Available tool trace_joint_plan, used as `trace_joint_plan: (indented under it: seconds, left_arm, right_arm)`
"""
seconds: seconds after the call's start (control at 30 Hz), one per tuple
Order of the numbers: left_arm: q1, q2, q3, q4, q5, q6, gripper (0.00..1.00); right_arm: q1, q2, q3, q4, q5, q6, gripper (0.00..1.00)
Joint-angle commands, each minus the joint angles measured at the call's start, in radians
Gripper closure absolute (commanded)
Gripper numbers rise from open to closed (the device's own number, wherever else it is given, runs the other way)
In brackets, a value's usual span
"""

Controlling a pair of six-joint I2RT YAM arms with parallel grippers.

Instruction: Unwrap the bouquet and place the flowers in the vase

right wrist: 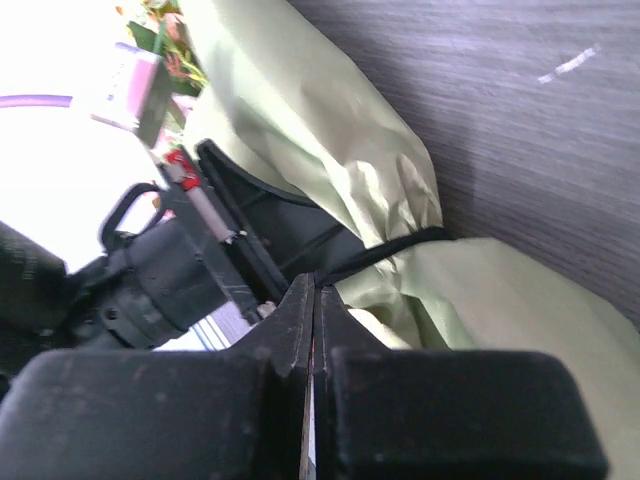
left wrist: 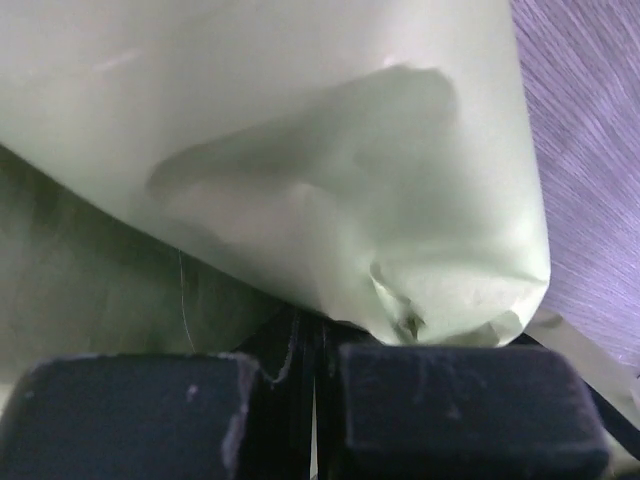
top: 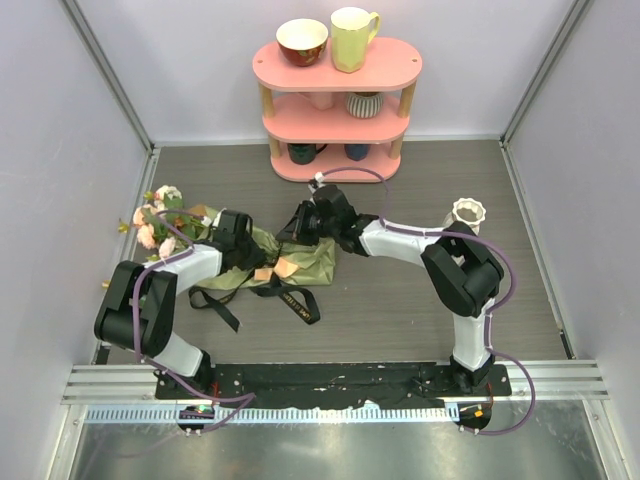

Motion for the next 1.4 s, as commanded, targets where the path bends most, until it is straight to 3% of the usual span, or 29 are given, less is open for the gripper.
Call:
trace_joint_plan:
  seconds: [0.0,0.47,0.8,1.1,1.37]
  left_arm:
    - [0.019,0.031,-0.010,-0.054,-0.075,-0.018,1.00]
    - [0.021,0.077,-0.006,-0.031,-0.058,-0.001,1.00]
    - [0.022,0.093,0.003,-0.048,-0.055,0.008,1.00]
    - [0.022,0.078,0.006,-0.057,-0.043,0.008,1.00]
    - [0.022,0.064,0.006,-0.065,-0.037,0.011,1.00]
  right_arm:
    - [-0.002,-0.079,0.152,-0.012,-0.010,-0.063,0.99]
    - [-0.125,-0.218,0.483,-0.306,0.049,-0.268,0.99]
    - [-0.219,-0.245,0.946,-0.523,0.145,-0.489,0.99]
    - [-0.297,-0.275,1.211,-0.503,0.377,-0.725,0.99]
    - [-0.369,-0.232,1.299,-0.374,0.650,-1.005,0.99]
